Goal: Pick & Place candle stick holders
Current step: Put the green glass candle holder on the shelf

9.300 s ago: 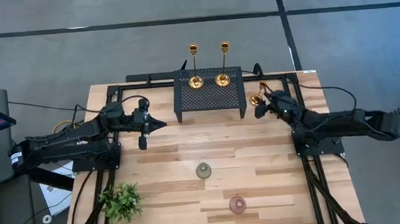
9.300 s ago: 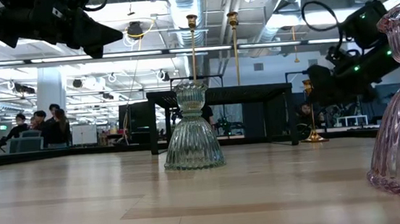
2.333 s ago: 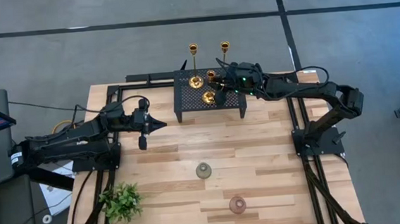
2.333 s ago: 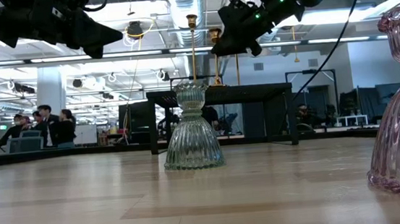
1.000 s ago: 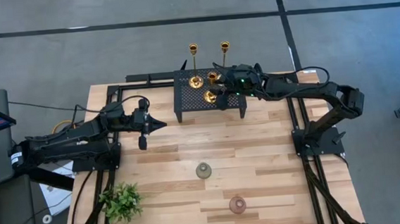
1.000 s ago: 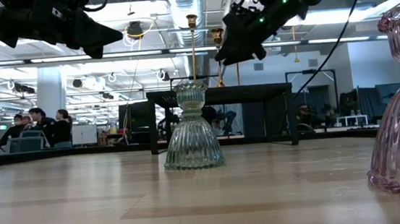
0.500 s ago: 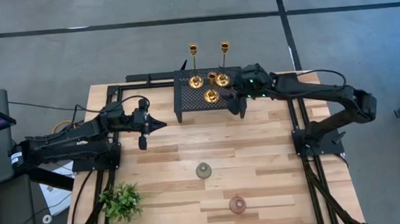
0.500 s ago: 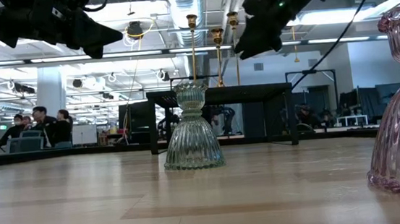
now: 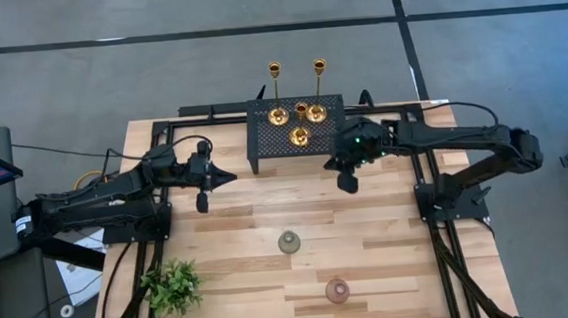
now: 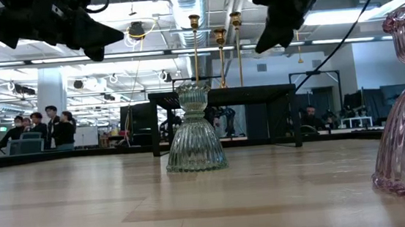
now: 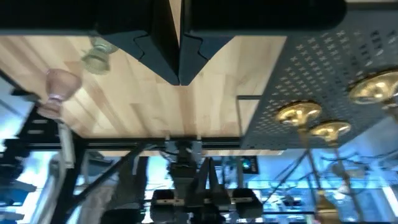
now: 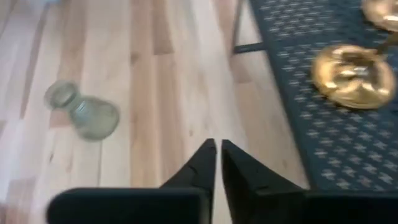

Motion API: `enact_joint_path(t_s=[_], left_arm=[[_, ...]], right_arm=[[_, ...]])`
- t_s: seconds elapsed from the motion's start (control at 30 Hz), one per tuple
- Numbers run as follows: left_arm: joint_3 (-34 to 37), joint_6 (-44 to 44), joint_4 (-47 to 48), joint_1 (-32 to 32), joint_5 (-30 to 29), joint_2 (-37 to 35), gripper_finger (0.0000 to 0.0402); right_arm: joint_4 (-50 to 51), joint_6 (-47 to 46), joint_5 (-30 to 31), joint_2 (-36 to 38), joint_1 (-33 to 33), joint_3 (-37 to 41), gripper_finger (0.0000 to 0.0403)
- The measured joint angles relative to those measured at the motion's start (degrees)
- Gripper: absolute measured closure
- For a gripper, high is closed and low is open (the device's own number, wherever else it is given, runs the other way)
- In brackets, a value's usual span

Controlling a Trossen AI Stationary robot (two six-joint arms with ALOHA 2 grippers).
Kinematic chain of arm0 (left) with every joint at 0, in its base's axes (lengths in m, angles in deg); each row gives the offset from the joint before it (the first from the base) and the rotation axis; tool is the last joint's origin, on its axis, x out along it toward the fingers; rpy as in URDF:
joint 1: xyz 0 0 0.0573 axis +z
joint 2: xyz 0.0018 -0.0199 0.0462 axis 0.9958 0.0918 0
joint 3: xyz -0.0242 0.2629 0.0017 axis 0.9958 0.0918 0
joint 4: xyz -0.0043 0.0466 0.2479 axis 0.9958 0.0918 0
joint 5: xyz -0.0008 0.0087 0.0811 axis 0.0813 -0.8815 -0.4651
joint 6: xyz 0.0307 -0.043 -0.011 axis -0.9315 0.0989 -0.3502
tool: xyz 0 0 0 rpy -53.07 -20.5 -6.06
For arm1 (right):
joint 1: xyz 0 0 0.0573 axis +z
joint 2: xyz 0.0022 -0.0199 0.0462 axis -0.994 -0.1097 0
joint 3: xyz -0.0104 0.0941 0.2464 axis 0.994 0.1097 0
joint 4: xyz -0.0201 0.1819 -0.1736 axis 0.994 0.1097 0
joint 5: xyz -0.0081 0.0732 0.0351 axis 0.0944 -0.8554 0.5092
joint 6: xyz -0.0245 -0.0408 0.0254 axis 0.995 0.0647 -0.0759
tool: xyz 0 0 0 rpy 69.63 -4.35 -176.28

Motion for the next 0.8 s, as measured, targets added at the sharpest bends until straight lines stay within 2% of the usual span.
enact_joint_path(t_s=[0.1,0.33,0.53,0.7,0.8], left_arm=[[0.0,-0.3,-0.1,-0.9,3.2,0.8,0.0394],[0.0,-1.8,-0.3,-7.5,3.3,6.0,0.0397],[0.0,-3.7,-3.5,-16.8,-7.5,12.0,0.0398],[0.0,-6.4,-3.9,-25.0,-13.2,15.7,0.0398],[0.0,-7.8,-4.1,-28.7,-16.4,17.4,0.0398]], right_arm=[[-0.3,0.9,1.2,0.0,3.1,0.0,0.0395],[-1.7,1.1,6.5,1.3,10.2,0.0,0.0402],[-3.9,0.1,11.2,1.5,15.3,-0.1,0.0402],[-4.3,0.0,15.6,1.5,18.7,-0.1,0.0403],[-6.0,0.0,15.7,1.5,20.0,-0.1,0.0403]])
